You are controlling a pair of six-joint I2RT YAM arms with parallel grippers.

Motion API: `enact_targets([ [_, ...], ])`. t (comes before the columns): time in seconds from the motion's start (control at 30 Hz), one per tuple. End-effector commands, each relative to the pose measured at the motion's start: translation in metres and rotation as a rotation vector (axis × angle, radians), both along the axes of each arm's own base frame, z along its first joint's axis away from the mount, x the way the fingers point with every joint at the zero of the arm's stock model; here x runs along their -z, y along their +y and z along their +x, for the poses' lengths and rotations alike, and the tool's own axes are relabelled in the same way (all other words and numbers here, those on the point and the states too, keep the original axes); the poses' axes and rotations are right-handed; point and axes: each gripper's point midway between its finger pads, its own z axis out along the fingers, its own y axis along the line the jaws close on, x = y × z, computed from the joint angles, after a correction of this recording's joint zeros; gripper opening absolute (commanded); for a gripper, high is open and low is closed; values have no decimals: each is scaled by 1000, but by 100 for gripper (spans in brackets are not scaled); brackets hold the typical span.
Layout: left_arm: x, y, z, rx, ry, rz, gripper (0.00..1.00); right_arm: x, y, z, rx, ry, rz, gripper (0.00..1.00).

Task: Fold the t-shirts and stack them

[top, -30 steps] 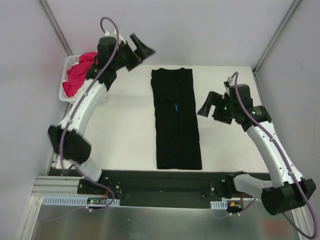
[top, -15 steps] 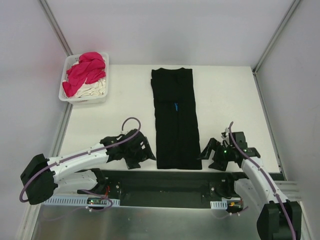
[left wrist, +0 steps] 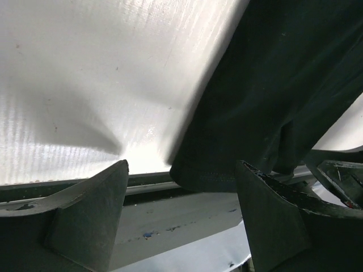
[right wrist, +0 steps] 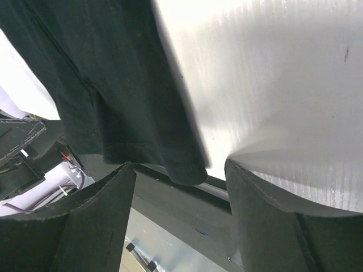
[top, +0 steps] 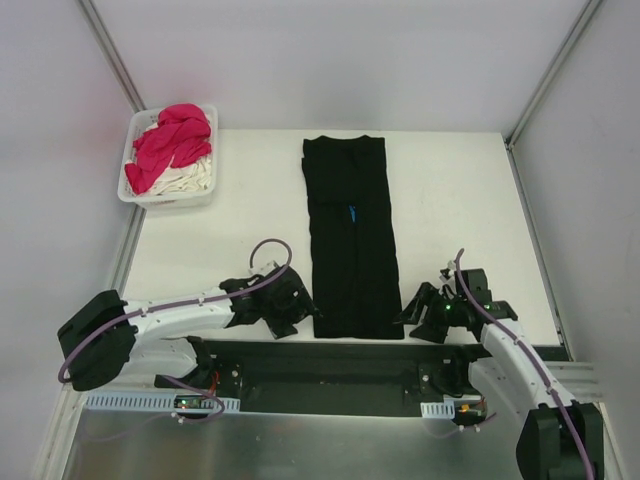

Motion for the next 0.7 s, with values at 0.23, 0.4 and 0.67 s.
enact_targets([
  [0.23,4,-20,-5,-32,18,-32,66,16,-1,-17,-66,81,-110,59],
  [0.4,5,-23,-4,-14,8,-24,58,13,-2,-11,-59,70,-120,49],
  [0.67,11,-29,-3,-1,10,-37,47,10,1,-9,-74,75,-109,43],
])
